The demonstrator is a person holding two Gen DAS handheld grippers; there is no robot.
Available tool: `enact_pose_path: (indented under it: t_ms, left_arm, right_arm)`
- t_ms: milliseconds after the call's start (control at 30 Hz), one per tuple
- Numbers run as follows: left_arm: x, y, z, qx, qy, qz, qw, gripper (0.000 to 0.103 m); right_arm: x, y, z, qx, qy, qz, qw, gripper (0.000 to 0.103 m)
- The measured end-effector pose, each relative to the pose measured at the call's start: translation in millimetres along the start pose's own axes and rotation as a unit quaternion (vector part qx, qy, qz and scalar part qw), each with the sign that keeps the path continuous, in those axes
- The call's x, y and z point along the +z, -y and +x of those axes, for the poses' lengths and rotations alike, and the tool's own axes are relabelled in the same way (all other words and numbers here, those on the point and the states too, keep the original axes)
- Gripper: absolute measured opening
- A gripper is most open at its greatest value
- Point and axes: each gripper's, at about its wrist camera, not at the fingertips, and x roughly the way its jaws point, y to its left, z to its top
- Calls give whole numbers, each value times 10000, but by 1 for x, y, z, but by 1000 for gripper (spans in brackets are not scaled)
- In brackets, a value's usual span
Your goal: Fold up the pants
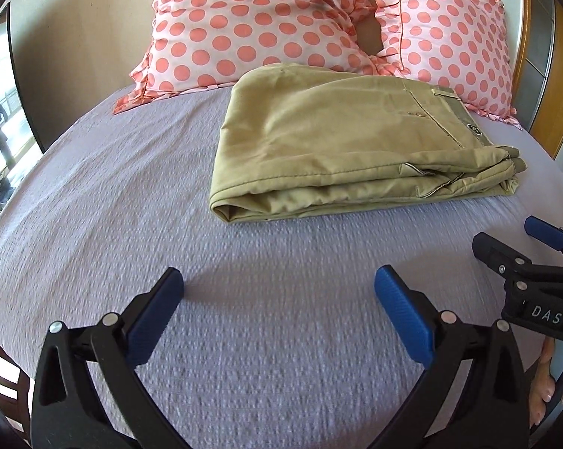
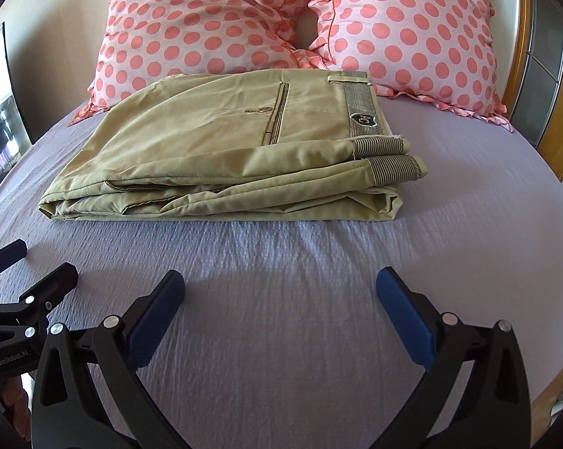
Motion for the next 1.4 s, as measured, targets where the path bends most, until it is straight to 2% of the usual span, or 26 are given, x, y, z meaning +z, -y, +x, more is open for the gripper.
enact_pose_path:
  t_ms: [1400]
  left_arm:
    - [2, -1, 1, -40, -89, 3, 10000, 101]
  right_arm:
    - [0, 0, 0, 3, 1, -3, 10000, 102]
